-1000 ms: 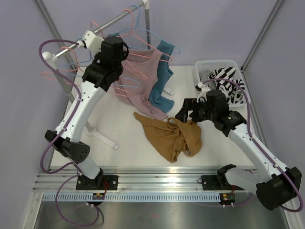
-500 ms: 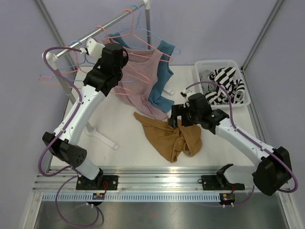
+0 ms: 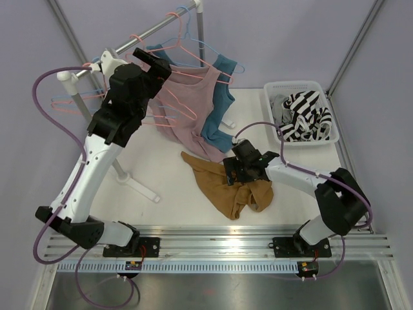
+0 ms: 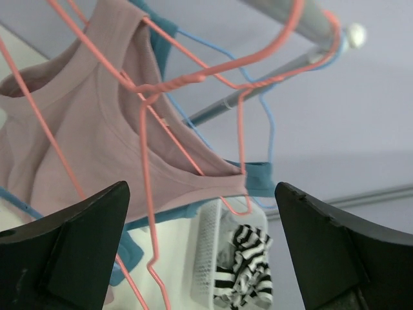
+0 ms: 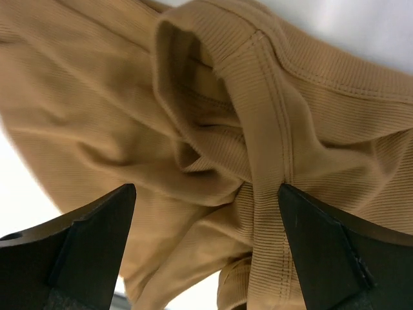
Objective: Remove the tank top from the hanger
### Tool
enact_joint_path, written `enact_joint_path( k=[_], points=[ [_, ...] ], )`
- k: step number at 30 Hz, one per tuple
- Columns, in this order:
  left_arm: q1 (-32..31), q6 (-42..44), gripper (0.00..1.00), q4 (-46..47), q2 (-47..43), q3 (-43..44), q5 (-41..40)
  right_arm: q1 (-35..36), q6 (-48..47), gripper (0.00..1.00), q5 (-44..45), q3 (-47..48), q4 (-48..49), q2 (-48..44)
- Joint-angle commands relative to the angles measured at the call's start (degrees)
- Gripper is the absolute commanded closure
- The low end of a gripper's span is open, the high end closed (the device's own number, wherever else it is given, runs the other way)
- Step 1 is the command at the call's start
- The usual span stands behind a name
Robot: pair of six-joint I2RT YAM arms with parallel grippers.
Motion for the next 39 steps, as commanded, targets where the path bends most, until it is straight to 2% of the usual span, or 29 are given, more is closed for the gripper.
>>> enact_joint_path(
  k=[1,4,7,8,10,11,12,13,16,19,24,32,37,39],
  points=[
    [0.09,2.90,0.01,4.90,-5.13,-1.30,6.35,1.34,1.99,0.01,6.25,-0.13,1.55,4.62],
    [0.09,4.39,0.01,6.73,-8.99,-3.75,10.65,1.69,1.99,0.13,6.34,0.13,1.55,8.85],
    [0.09,8.43,0.01,7.02,-11.38,-4.38,16.81,2.04,2.08,0.45,6.43,0.31,1.90,11.31],
    [0.09,10.36,0.01,6.49,-12.69,-4.29,18.04,2.13,1.99,0.62,5.99,0.31,2.16,11.50],
    [0.00,12.82,0.01,7.18,-14.45,-6.03,23.30,2.39,1.99,0.75,5.38,0.14,2.51,10.63],
    [0.00,15.36,0.01,7.45,-15.51,-7.09,25.41,2.40,1.99,0.79,5.29,0.13,2.52,10.10],
    [0.00,16.69,0.01,7.36,-17.61,-7.97,28.74,2.40,1.82,0.95,5.29,0.31,2.52,8.53],
    [0.00,18.01,0.01,6.66,-18.84,-10.33,30.51,2.40,1.64,1.00,5.29,0.48,2.17,7.64],
    [0.00,22.58,0.01,3.59,-24.64,-14.90,32.29,2.40,1.37,1.00,6.60,1.71,0.33,2.90],
    [0.00,27.14,0.01,2.88,-32.72,-24.90,33.07,2.40,0.67,1.00,10.46,5.57,-3.44,-1.67],
    [0.00,32.25,0.01,2.54,-43.18,-33.81,41.33,1.78,-1.26,1.00,18.02,13.22,-10.30,-6.25],
    [0.00,43.42,0.01,-5.47,-56.02,-44.96,51.00,-4.01,-7.32,1.00,25.40,32.63,-18.48,-6.26],
    [0.00,41.86,0.01,0.40,-66.21,-56.81,52.50,-12.61,-11.89,1.00,26.90,46.06,-21.65,-3.89],
    [0.09,41.40,0.01,1.91,-69.65,-58.51,51.28,-14.82,-13.21,1.00,27.35,49.95,-22.09,-2.13]
  ],
)
